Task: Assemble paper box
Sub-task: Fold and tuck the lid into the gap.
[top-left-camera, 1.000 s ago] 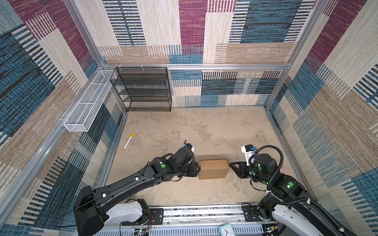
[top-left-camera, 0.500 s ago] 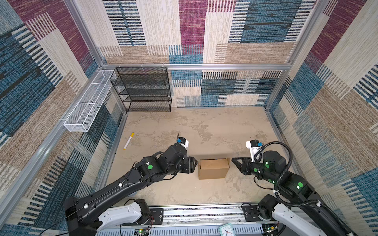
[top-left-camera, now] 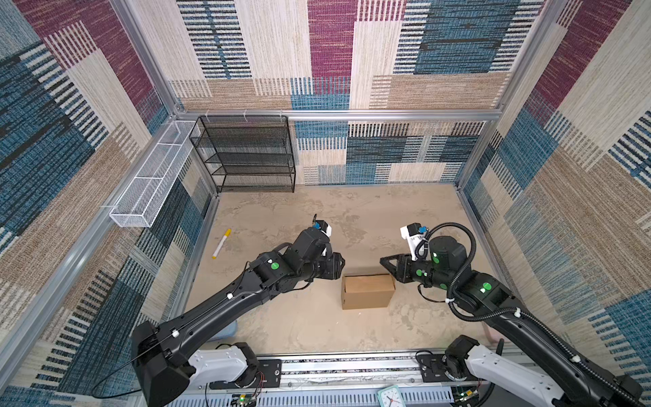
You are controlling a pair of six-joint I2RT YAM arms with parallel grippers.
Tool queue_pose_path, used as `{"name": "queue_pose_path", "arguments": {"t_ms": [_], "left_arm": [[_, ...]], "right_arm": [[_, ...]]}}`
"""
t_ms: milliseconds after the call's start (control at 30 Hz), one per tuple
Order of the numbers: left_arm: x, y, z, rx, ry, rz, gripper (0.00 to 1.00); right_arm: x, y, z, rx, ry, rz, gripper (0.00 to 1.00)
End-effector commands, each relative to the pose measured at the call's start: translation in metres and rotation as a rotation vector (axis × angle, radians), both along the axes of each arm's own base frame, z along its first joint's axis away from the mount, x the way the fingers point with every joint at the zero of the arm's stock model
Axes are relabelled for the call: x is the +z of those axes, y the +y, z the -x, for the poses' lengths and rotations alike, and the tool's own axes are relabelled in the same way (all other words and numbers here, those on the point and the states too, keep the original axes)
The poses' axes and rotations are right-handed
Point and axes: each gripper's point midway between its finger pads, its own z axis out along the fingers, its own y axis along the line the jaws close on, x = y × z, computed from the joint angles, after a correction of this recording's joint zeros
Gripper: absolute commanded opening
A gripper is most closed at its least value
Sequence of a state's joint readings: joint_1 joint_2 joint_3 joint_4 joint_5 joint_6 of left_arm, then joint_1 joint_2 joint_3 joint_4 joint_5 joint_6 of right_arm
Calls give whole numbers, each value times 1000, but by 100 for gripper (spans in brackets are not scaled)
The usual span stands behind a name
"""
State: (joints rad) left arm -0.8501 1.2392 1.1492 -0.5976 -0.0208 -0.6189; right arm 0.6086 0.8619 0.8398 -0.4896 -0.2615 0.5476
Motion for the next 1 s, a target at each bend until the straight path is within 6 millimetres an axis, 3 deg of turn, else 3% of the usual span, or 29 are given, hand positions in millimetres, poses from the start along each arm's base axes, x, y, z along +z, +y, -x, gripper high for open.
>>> {"name": "queue_pose_path", "arguments": {"t_ms": [0, 333, 967], "left_arm": [[4, -17, -4, -66, -16, 45, 62], [-39, -24, 9, -87, 84, 74, 60], [-70, -13, 26, -77, 153, 88, 57]], "right_arm": [[16, 12, -7, 41, -67, -41, 22], [-21, 13, -1, 62, -11, -16, 21], [-51, 2, 15, 52, 46, -6, 17]]}}
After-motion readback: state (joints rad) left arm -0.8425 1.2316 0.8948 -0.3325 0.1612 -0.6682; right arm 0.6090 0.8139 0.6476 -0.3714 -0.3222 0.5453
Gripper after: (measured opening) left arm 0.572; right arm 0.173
